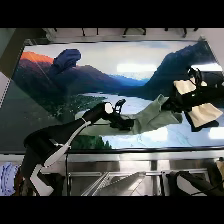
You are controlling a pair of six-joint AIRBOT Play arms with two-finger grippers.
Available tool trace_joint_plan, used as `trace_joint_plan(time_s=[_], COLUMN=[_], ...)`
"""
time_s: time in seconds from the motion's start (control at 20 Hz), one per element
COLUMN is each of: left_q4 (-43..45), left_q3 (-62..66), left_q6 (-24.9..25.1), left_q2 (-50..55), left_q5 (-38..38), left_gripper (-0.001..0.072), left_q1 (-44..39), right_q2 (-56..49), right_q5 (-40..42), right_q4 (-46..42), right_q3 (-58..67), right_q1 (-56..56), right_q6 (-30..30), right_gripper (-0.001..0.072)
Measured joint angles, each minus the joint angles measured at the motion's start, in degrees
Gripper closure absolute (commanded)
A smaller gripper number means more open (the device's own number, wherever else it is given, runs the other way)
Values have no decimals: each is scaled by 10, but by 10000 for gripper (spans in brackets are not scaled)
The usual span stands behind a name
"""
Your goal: Fold the shirts.
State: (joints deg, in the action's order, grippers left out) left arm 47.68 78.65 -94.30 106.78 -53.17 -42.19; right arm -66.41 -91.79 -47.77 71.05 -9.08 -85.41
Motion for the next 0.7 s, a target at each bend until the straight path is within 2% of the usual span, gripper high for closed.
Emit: trace_joint_plan(time_s=[0.3, 0.5, 0.7], left_q4=[7, 48, 126], left_q3=[-1, -7, -69], left_q6=[-26, 2, 31], left_q2=[-7, -67, -189], left_q5=[28, -27, -96], left_gripper=[694, 694, 694], left_q1=[-15, 14, 91], right_q2=[1, 0, -6], right_q5=[-16, -6, 16], right_q4=[24, 29, 45], right_q3=[21, 32, 35], right_q1=[20, 52, 75], right_q6=[-29, -54, -72], right_gripper=[680, 680, 680])
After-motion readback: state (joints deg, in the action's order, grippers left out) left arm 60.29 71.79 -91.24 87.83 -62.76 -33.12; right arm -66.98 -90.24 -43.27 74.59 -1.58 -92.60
